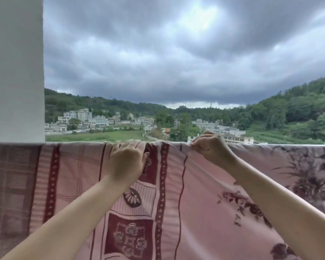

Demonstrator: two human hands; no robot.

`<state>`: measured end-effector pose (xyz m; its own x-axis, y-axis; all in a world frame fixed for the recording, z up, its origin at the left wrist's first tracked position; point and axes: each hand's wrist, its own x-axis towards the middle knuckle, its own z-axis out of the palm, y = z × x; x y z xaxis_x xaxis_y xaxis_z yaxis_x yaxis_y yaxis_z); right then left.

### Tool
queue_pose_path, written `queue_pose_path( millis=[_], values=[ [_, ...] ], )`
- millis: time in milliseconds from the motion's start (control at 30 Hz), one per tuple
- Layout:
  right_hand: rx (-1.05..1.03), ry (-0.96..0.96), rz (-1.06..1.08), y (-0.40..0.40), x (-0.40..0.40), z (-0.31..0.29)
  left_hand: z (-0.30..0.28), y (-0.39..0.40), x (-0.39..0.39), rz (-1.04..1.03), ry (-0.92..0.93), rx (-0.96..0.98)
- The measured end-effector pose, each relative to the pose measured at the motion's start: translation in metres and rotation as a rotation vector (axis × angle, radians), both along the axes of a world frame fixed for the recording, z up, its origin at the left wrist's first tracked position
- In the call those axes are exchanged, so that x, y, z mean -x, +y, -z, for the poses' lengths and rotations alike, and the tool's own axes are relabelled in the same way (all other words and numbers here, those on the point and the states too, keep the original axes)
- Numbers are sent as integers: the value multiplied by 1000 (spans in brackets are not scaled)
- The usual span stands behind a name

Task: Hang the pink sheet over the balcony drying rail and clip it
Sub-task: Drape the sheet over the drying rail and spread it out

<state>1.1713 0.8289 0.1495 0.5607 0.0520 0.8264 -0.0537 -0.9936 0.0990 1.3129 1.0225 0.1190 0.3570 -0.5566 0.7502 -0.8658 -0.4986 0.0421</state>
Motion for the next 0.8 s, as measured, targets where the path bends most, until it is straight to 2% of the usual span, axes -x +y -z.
queue_pose_path(
  millis=[67, 133, 200, 267, 367, 500, 567, 667, 733, 800],
  values=[
    [90, -22, -32, -12, -4, -2, -2, -13, 5, -10, 15, 109],
    [153, -32, 30, -22, -8, -6, -4, -19, 6, -3, -3, 175],
    [229, -37, 159, -30, -10, -21, -10, -22, 8, -29, -73, 175],
    [258, 62, 376, -37, -12, -44, -20, -26, 10, -106, -118, 106],
    [90, 167, 558, -50, -29, -74, -43, -41, 9, -146, -50, 128],
    [-157, 101, 624, -75, -58, -91, -68, -82, -3, -214, 0, 143],
    [-173, 259, 586, -84, -61, -88, -70, -100, -12, -288, 175, -22],
    [-187, 702, 545, -93, -53, -65, -70, -110, -28, -265, 405, -249],
    [-244, 946, 506, -101, -41, -54, -69, -105, -20, -178, 389, -213],
    [-325, 994, 405, -111, -25, -51, -62, -104, 11, -59, 254, -56]
  ],
)
